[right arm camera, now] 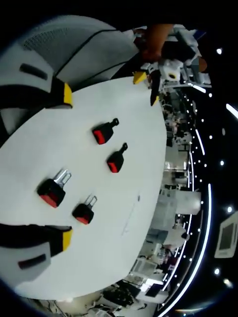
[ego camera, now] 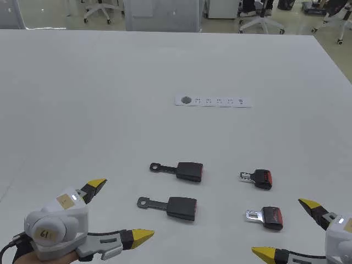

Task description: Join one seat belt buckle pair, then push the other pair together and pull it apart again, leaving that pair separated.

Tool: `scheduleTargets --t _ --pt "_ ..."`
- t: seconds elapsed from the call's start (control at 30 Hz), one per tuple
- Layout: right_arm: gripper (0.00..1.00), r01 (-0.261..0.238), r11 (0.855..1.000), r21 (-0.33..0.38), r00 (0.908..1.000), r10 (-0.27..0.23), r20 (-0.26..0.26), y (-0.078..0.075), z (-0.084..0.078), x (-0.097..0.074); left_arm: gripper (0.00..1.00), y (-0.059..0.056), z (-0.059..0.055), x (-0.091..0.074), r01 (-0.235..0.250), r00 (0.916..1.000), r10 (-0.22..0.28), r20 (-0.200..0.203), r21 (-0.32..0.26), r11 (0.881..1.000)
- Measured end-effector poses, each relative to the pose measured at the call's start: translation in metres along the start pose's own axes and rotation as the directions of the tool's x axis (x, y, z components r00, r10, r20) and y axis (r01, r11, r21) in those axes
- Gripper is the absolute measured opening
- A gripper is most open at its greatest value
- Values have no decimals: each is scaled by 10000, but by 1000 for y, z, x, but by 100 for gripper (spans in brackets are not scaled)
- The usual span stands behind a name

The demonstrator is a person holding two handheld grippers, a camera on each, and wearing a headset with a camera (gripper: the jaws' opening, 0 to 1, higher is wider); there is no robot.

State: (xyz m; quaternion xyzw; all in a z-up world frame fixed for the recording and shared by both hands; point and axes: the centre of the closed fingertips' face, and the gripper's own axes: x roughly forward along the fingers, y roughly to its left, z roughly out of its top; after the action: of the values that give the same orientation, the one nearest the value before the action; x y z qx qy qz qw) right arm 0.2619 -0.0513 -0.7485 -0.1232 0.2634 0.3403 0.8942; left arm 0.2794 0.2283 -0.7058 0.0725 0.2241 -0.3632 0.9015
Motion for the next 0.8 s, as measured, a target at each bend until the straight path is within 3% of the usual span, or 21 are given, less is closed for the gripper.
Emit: scheduleTargets --t 0.3,0.8 --pt "96 -103 9999 70 9999 103 12 1 -3 -4 100 -5 -2 2 61 9999 -59 -117 153 9999" --pt "96 -66 10000 37 10000 66 1 0 -5 -3 100 -5 -4 1 -26 9997 27 -239 58 10000"
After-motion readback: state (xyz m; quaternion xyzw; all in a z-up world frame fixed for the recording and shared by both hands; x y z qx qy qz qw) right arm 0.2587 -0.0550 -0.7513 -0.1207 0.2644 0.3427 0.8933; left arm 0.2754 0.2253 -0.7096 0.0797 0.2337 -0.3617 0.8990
